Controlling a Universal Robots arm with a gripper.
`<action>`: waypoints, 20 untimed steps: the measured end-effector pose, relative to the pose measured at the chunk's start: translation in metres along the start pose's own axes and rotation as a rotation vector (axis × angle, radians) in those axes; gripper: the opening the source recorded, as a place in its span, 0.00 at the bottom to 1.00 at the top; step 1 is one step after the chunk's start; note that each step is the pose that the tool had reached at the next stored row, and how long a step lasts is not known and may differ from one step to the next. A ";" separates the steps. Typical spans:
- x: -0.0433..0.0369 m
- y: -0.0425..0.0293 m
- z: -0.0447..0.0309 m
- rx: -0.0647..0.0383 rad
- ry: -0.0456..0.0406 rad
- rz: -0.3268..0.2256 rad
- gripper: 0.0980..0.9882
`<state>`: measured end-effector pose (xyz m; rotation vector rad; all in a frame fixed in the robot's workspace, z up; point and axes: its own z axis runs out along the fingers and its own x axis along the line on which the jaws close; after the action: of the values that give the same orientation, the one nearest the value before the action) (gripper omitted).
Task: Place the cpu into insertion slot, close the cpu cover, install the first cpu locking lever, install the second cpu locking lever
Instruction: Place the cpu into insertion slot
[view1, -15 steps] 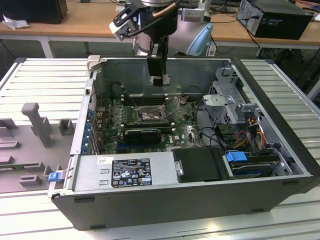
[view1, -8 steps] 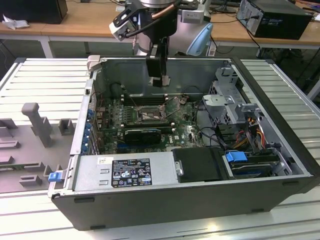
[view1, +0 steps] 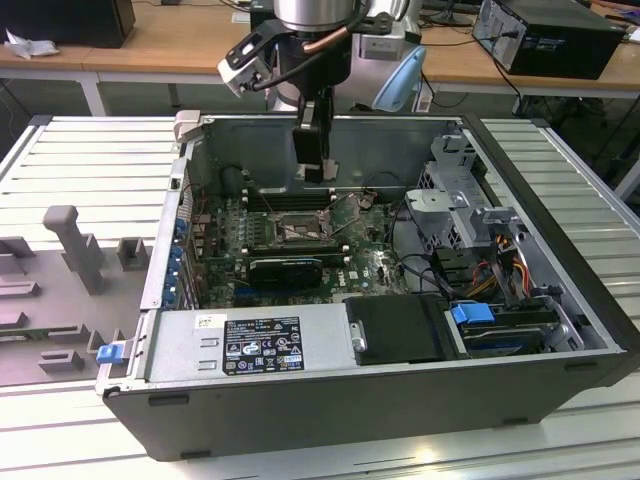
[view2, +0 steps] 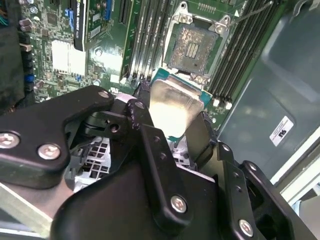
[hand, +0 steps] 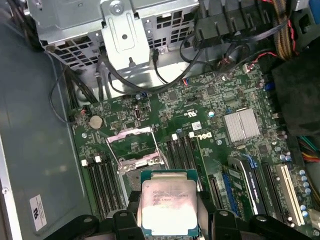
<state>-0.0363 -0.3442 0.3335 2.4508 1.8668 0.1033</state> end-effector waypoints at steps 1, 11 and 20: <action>0.0000 -0.0001 0.0007 0.000 0.0000 -0.001 0.48; -0.0002 -0.0010 0.0101 0.000 -0.0011 -0.006 0.48; -0.0003 -0.0016 0.0170 0.000 -0.0009 -0.008 0.48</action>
<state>-0.0364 -0.3442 0.3164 2.4425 1.8760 0.1020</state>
